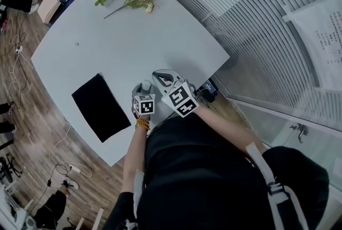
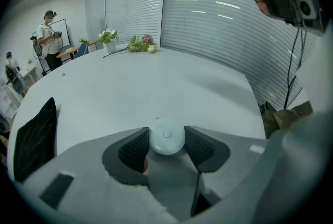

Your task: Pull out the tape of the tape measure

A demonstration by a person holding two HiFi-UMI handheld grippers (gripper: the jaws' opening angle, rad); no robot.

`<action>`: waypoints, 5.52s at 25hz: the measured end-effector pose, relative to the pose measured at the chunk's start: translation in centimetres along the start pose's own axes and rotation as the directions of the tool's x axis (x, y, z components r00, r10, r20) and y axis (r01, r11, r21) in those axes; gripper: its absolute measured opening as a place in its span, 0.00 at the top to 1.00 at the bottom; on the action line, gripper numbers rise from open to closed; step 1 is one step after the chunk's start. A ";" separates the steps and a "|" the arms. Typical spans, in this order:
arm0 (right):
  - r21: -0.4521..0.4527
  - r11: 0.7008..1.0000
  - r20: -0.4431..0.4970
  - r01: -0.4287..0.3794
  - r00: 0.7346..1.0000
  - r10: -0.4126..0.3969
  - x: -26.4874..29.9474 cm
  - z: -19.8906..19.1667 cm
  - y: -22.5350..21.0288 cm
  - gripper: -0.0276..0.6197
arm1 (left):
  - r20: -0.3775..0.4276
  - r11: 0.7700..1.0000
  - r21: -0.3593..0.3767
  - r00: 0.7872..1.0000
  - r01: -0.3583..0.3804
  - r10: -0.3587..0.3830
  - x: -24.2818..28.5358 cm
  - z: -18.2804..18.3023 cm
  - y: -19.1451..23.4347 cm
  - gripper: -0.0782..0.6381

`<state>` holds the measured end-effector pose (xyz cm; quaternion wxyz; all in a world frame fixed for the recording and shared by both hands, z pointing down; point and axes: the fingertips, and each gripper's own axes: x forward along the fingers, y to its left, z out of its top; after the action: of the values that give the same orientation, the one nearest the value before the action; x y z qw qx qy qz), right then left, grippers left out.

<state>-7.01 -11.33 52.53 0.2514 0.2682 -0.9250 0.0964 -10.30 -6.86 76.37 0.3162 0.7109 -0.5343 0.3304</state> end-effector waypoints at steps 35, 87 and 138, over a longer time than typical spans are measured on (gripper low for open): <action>-0.060 0.989 0.041 -0.135 0.990 0.138 -1.9 -0.3 3.3 0.95 | 0.348 0.971 0.205 0.919 0.121 -0.188 -19.0 10.3 -0.1 0.57; -0.201 0.616 -0.210 -0.762 0.648 0.733 -7.0 -4.9 12.4 0.82 | -0.097 0.618 0.618 0.827 0.486 -0.553 -23.2 3.4 -7.5 0.58; -0.301 0.905 -0.151 -0.300 0.952 0.266 -0.6 -6.5 8.5 0.95 | 0.087 0.887 0.372 0.942 0.272 -0.325 -17.2 4.2 -5.0 0.58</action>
<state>-8.49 -1.85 57.41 0.3238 0.0811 -0.9426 -0.0055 -8.57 0.37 59.55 0.1897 0.8523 -0.3717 0.3153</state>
